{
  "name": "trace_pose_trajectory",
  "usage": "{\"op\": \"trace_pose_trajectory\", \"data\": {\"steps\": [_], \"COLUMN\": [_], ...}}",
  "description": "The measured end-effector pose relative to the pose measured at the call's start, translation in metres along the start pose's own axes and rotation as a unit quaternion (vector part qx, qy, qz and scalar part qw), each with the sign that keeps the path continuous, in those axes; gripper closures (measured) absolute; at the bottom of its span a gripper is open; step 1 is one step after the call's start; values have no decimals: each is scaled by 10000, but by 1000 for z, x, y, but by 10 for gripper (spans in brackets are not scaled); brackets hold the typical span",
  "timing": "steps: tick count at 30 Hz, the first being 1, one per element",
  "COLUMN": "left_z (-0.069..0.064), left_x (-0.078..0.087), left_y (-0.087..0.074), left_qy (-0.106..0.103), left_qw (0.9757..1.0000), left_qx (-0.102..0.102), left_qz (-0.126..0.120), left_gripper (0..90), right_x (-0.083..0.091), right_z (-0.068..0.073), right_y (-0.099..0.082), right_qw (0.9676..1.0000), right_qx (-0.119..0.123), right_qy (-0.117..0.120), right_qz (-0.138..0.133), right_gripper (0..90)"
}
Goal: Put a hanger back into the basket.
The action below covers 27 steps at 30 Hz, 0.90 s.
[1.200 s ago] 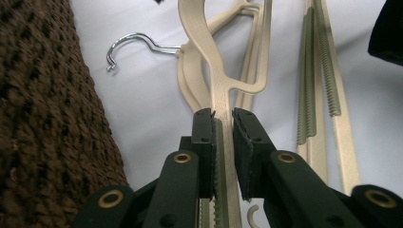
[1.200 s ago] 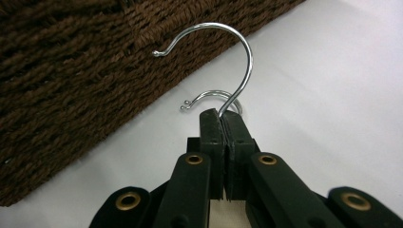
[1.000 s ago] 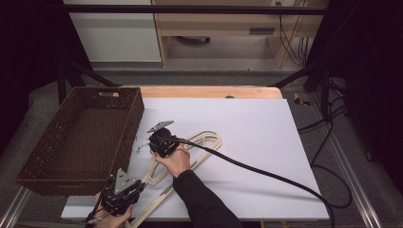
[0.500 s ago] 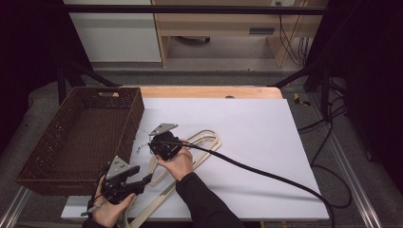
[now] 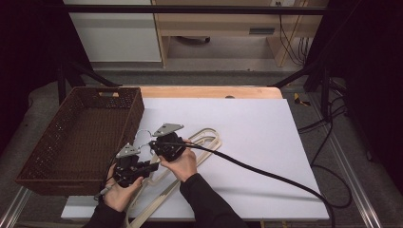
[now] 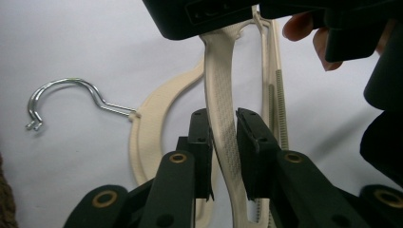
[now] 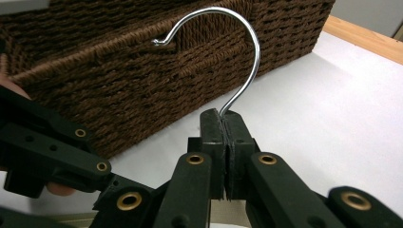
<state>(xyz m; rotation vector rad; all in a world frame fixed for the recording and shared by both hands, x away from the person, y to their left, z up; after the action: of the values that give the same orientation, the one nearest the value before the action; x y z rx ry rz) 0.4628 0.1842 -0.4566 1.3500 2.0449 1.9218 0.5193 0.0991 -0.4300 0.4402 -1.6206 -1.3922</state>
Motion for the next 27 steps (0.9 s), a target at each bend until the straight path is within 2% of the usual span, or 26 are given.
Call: {"op": "trace_pose_trajectory", "data": {"steps": [6, 9, 11, 12, 13, 14, 15, 16, 18, 21, 23, 27], "left_z": [-7, -19, -26, -30, -33, -36, -42, -42, -46, -47, -45, -39], "left_x": [7, 17, 23, 25, 29, 31, 37, 37, 44, 53, 59, 70], "left_y": [3, 8, 12, 14, 16, 18, 23, 23, 30, 45, 55, 74], "left_qy": [-186, -549, -434, -381, -423, -501, -700, -700, -715, -597, -551, -474], "left_qw": [9994, 9973, 9981, 9980, 9979, 9973, 9957, 9957, 9950, 9947, 9944, 9936], "left_qx": [213, 335, 138, 95, 57, 58, 110, 110, -9, -256, -391, -698], "left_qz": [-194, -348, -417, -487, -492, -534, -604, -604, -695, -801, -817, -757], "left_gripper": [806, 847, 857, 857, 858, 858, 859, 860, 860, 860, 859, 859], "right_x": [14, 34, 61, 61, 80, 80, 100, 100, 119, 143, 158, 184], "right_z": [1, 3, 7, 7, 9, 9, 11, 11, 8, -5, -17, -42], "right_y": [4, 10, 16, 16, 20, 20, 23, 23, 24, 21, 17, 3], "right_qw": [9998, 9993, 9979, 9979, 9964, 9964, 9949, 9949, 9934, 9926, 9916, 9894], "right_qx": [28, 131, 246, 246, 302, 302, 332, 332, 399, 296, 229, 116], "right_qy": [109, 171, 249, 249, 257, 257, 318, 318, 275, 125, -72, -355], "right_qz": [-154, -314, -552, -552, -748, -748, -901, -901, -1043, -1174, -1274, -1400], "right_gripper": [882, 831, 745, 745, 673, 673, 613, 613, 549, 451, 381, 291]}}
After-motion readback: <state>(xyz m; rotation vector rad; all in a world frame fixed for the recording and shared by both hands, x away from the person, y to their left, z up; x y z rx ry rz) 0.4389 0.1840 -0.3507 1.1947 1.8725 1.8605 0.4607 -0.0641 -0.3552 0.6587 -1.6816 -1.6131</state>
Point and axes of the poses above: each handheld gripper's, and its own axes: x roughly backward along the jaws, y roughly out of its top, z roughly to its left, the point moved 6 cm from there along -x, roughly forward along the jaws, and after that the axes turned 8 degrees about -z, right-handed, at the moved point
